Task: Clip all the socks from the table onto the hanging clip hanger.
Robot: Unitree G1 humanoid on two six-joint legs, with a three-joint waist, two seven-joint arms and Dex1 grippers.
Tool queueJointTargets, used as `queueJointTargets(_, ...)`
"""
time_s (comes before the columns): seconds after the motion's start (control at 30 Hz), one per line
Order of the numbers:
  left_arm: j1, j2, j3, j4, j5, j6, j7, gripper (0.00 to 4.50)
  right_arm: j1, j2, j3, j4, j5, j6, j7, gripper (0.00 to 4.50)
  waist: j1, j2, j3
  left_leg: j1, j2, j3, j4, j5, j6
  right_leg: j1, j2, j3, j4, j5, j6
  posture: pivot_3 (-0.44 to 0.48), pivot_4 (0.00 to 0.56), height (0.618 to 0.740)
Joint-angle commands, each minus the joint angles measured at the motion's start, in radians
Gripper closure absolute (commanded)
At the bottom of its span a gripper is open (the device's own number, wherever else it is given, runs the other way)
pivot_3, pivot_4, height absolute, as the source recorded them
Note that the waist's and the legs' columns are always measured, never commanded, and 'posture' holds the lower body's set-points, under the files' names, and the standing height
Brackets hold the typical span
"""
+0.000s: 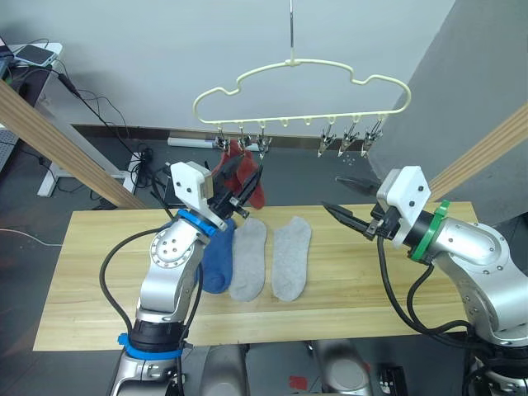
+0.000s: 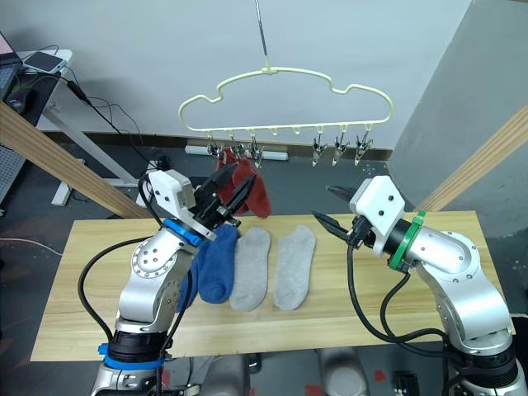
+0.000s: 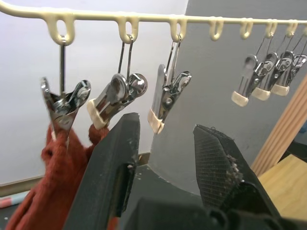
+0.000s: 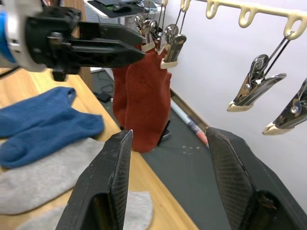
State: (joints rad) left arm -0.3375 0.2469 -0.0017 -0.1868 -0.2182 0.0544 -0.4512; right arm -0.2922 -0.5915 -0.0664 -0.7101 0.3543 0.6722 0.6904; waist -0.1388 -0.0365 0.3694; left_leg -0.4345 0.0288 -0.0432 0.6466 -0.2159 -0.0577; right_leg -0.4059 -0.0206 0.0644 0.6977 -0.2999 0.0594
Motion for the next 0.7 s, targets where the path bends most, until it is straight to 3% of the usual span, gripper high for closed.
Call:
queueJointTargets(0.03, -0.023, -0.001, -0.02, 0.01, 0.01, -0.036, -0.019, 2.48, 0.004, -0.037, -0.052, -0.05, 0.057, 0.013, 0.014, 1.98, 0.0, 0.0, 0.0, 0.0, 0.0, 0.0, 0.0, 0.0, 0.0, 0.0, 0.0, 0.0, 0.0, 0.0, 0.0, -0.275, 0.336, 0.732)
queueJointTargets(0.7, -0.134, -0.095, -0.013, 0.084, 0.053, -0.022, 0.122, 2.48, -0.031, -0.147, -0.093, -0.007, 0.18, -0.002, 0.047, 1.98, -0.002, -0.001, 0.0, 0.0, 0.0, 0.003, 0.0, 0.0, 0.0, 0.0, 0.0, 0.0, 0.0, 0.0, 0.0, -0.293, 0.332, 0.732)
